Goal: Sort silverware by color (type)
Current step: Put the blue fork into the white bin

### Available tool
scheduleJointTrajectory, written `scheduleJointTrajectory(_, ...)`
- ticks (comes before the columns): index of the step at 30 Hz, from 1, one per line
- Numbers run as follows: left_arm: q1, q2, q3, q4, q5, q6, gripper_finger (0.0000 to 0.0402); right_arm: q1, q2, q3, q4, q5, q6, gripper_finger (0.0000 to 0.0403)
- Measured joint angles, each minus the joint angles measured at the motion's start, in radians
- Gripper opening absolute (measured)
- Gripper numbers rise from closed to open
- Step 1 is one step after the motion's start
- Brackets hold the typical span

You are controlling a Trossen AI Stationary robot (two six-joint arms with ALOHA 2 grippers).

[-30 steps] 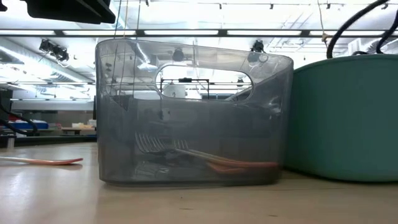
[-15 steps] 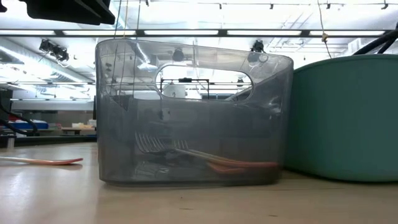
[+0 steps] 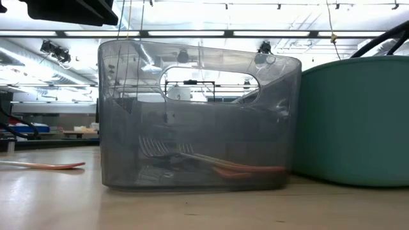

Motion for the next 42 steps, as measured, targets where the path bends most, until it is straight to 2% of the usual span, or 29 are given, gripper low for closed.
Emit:
scheduleJointTrajectory(17, 0.0, 0.0, 0.0, 0.0, 0.0, 0.0, 0.0118, 0.0, -0.071, 0.0, -0.008, 0.005, -0.005, 0.004)
scheduleJointTrajectory(25, 0.0, 0.0, 0.0, -0.001, 0.0, -0.005, 0.0118, 0.0, -0.066, 0.0, 0.039, 0.112, 0.006, 0.004)
scheduleJointTrajectory(36, 0.0, 0.0, 0.0, -0.007, 0.0, -0.008, 0.0118, 0.0, -0.066, 0.0, 0.051, 0.14, 0.0, 0.0045)
scheduleJointTrajectory(42, 0.0, 0.0, 0.0, -0.007, 0.0, -0.008, 0.0118, 0.0, -0.066, 0.0, 0.056, 0.192, 0.0, 0.0049)
